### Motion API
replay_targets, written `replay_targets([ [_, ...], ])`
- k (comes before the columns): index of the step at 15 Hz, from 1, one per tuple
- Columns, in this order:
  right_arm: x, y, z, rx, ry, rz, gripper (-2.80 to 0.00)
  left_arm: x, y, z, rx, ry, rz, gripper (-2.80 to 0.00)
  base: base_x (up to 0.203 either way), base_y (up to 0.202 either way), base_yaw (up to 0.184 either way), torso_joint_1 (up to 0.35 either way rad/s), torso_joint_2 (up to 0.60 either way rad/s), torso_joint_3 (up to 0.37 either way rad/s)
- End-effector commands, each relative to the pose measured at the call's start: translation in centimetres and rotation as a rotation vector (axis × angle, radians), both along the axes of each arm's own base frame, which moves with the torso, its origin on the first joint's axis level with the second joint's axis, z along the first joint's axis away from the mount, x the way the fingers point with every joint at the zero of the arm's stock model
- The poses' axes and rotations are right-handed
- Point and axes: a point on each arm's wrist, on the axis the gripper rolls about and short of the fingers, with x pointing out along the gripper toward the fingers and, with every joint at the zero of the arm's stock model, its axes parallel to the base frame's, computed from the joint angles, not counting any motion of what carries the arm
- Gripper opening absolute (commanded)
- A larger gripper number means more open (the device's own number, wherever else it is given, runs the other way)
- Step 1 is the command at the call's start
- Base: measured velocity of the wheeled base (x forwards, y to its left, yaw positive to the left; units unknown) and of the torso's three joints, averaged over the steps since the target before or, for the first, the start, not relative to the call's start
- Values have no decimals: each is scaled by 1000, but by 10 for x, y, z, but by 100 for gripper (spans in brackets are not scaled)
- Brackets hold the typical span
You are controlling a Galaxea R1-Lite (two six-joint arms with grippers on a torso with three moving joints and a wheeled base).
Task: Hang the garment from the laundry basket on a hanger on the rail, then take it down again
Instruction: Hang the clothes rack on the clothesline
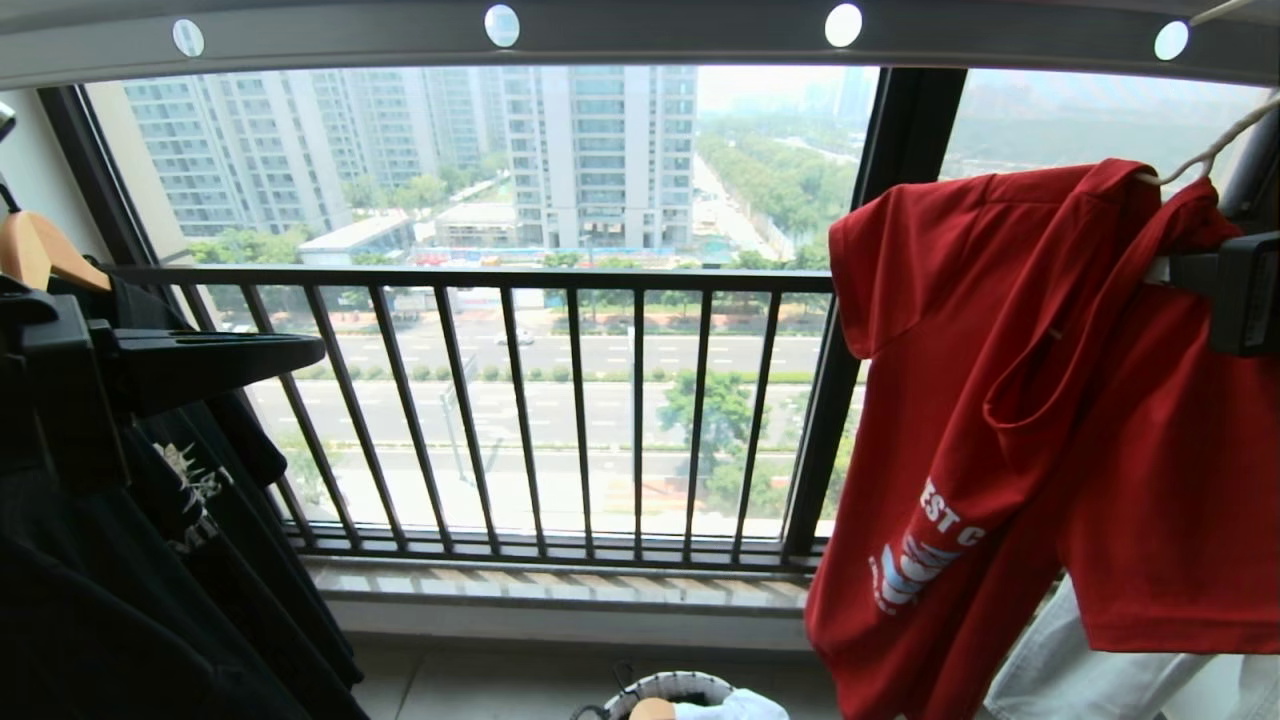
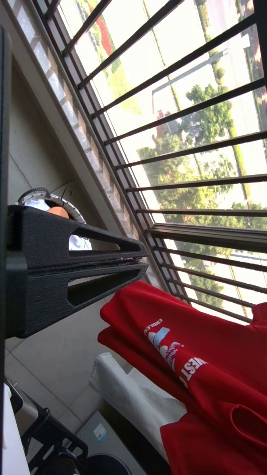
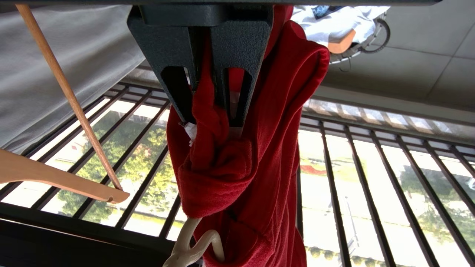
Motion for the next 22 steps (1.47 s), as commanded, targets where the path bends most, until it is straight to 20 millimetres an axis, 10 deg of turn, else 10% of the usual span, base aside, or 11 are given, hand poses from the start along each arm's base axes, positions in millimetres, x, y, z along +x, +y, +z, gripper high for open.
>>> replay_targets([
  [1, 10, -2, -4, -6, 23, -24, -280, -1, 0, 0, -1, -2, -3, -280, 0, 0, 0, 0, 0, 0],
  [22, 45, -1, -17, -24, 74, -61, -280, 2, 0, 0, 0, 4, 0, -280, 0, 0, 0, 0, 0, 0],
])
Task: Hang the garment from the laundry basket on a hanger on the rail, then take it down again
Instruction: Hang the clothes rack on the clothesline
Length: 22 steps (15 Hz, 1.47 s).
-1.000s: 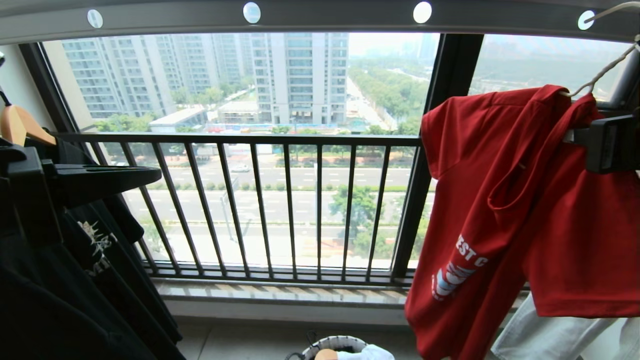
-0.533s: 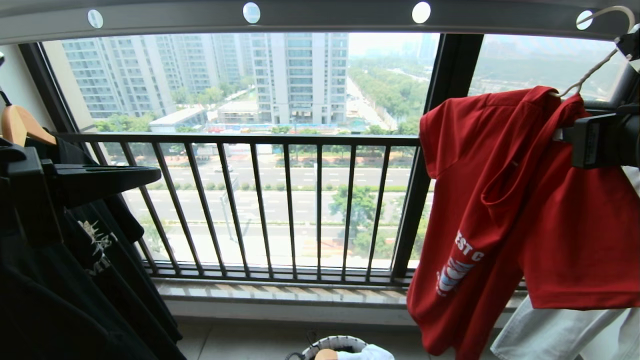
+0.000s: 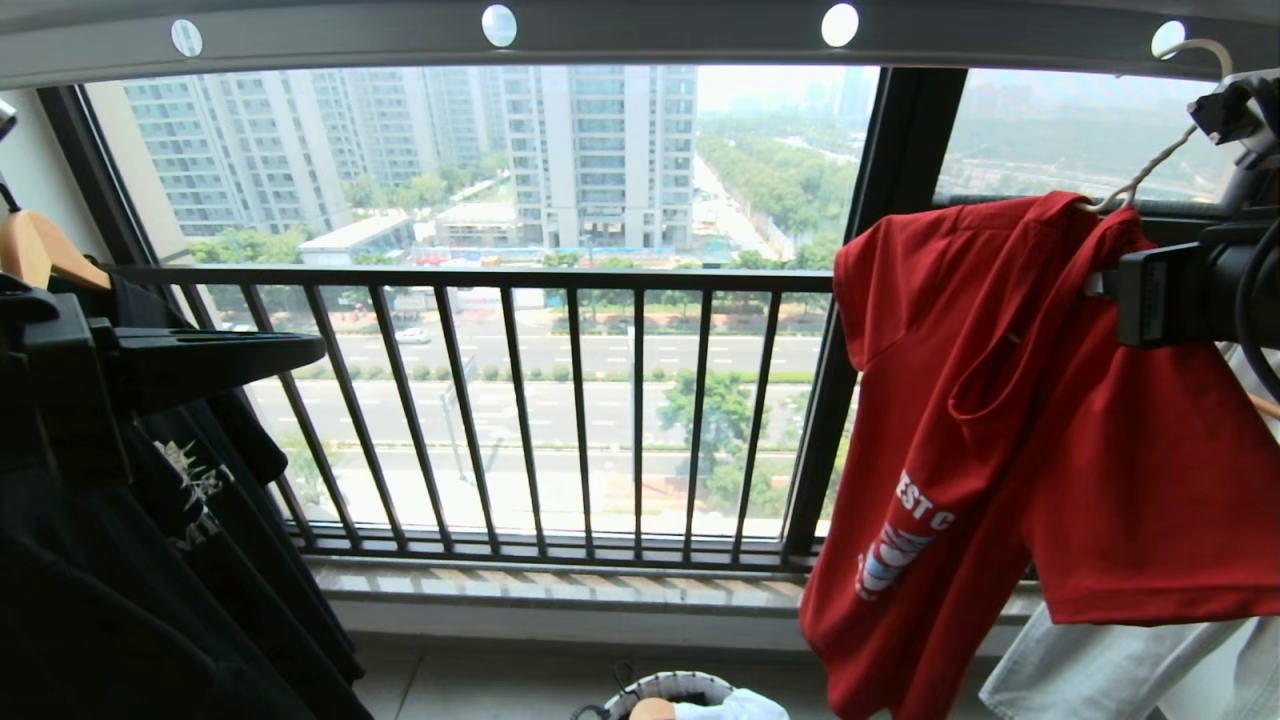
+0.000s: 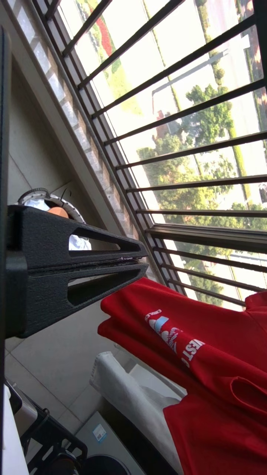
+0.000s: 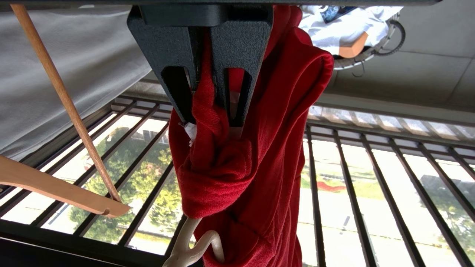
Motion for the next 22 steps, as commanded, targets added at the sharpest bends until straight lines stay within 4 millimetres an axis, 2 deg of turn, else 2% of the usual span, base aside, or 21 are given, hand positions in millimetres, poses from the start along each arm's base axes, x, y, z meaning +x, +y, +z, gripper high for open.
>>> replay_targets([
  [1, 1, 0, -4, -5, 15, -4, -280, 1, 0, -1, 0, 5, -3, -280, 0, 0, 0, 0, 0, 0],
  [9, -1, -1, -8, -39, 27, 5, -280, 0, 0, 0, 0, 1, -3, -280, 0, 0, 0, 0, 0, 0],
  [10, -2, -1, -8, -40, 24, 6, 0, 0, 0, 0, 0, 0, -3, -280, 0, 0, 0, 0, 0, 0],
  [14, -6, -2, -6, -35, 17, 6, 0, 0, 0, 0, -1, 0, -3, -280, 0, 0, 0, 0, 0, 0],
  [16, -15, -4, -3, -27, -2, 8, 0, 0, 0, 0, 0, 1, -3, -280, 0, 0, 0, 0, 0, 0],
  [22, -67, -15, 3, -7, -86, 18, 0, 0, 0, 0, -1, 1, -5, -280, 0, 0, 0, 0, 0, 0],
])
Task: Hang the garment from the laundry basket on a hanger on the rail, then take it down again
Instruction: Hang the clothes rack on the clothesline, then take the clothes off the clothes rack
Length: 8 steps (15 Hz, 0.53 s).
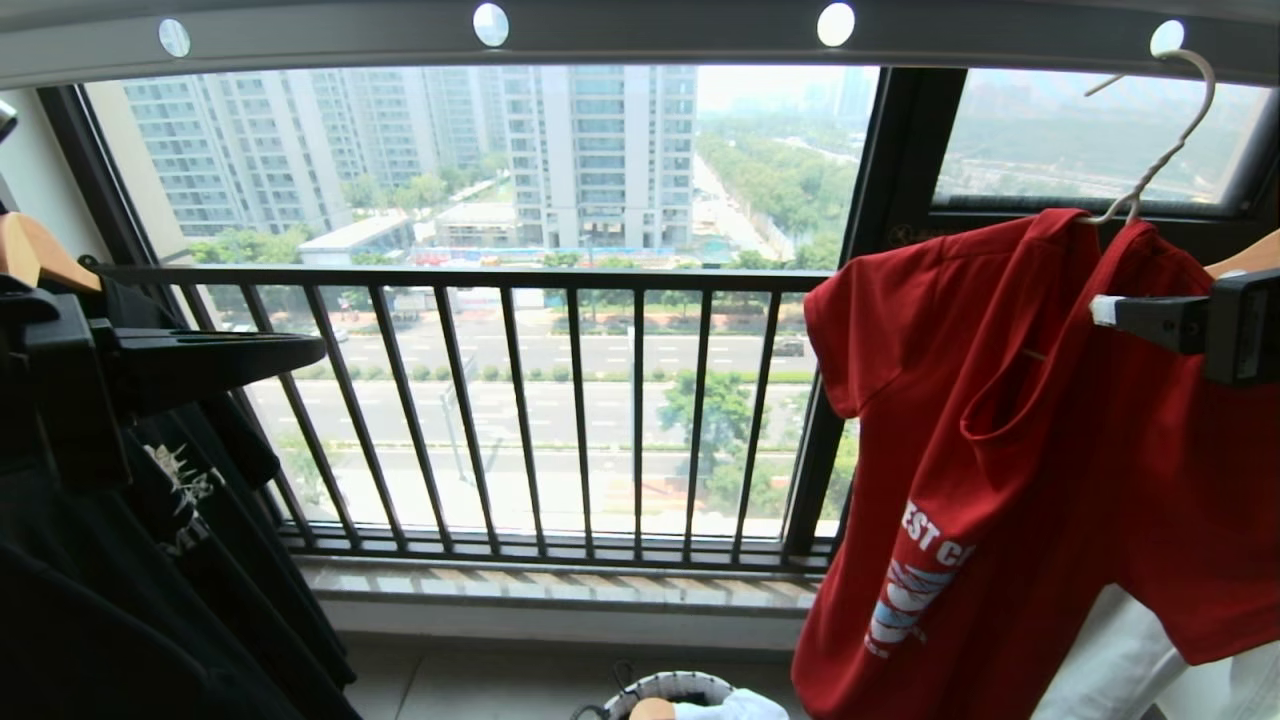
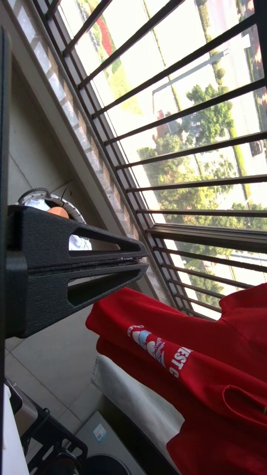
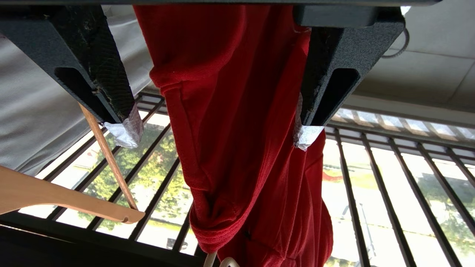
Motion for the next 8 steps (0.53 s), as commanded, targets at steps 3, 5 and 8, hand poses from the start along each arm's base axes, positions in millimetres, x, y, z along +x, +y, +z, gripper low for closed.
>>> replay_targets([
  [3, -53, -11, 7, 16, -102, 3, 0, 0, 0, 0, -1, 0, -4, -280, 0, 0, 0, 0, 0, 0],
  [5, -68, -14, 6, 22, -128, 6, 0, 0, 0, -1, 0, 3, -5, -280, 0, 0, 0, 0, 0, 0],
  [8, -86, -18, -3, 25, -143, 9, -280, 0, -1, -2, -3, 10, -26, -280, 0, 0, 0, 0, 0, 0],
])
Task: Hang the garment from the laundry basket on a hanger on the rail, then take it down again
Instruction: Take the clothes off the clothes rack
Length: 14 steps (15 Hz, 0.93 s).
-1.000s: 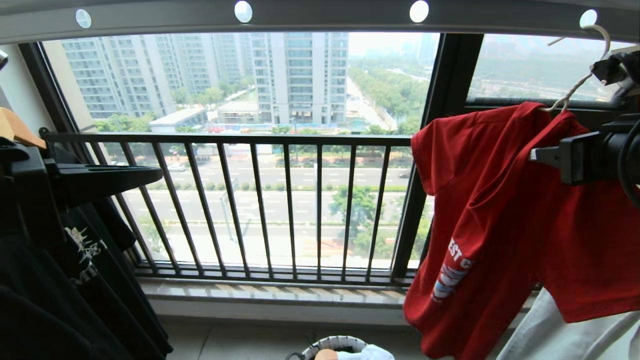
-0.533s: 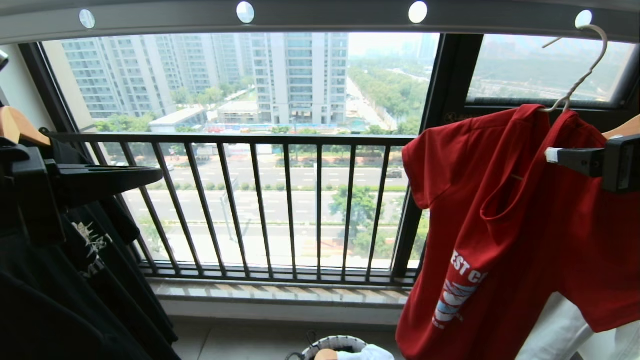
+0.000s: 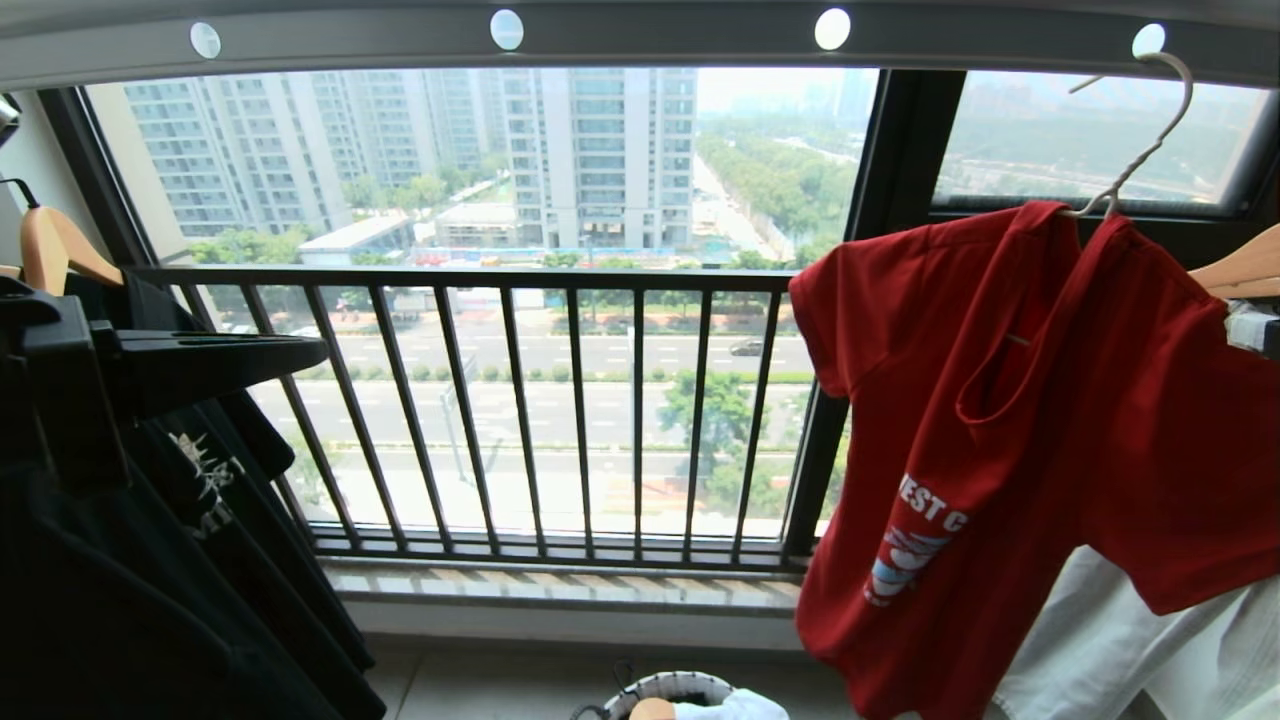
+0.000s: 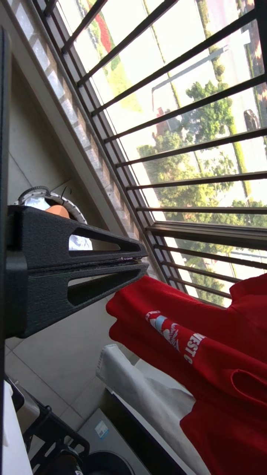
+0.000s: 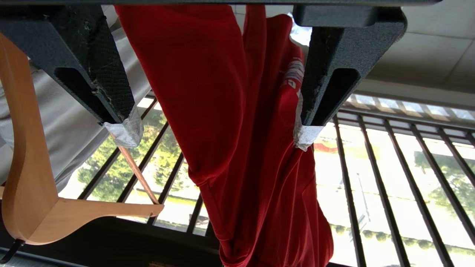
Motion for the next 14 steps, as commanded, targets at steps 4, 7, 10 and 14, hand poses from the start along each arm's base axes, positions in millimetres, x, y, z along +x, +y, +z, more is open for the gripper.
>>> replay_targets([
  [4, -27, -6, -8, 10, -37, 7, -280, 3, -1, -2, -2, 14, -16, -280, 0, 0, 0, 0, 0, 0],
  [7, -26, -5, -17, 7, -4, 4, -280, 3, -1, -2, -2, 14, -16, -280, 0, 0, 0, 0, 0, 0],
  [10, -30, -6, -32, -10, 80, -6, -280, 4, -1, -3, 0, 16, -16, -280, 0, 0, 0, 0, 0, 0],
  [14, -31, -7, -30, -8, 71, -10, -280, 10, -4, -6, -1, 41, -42, -280, 0, 0, 0, 0, 0, 0],
])
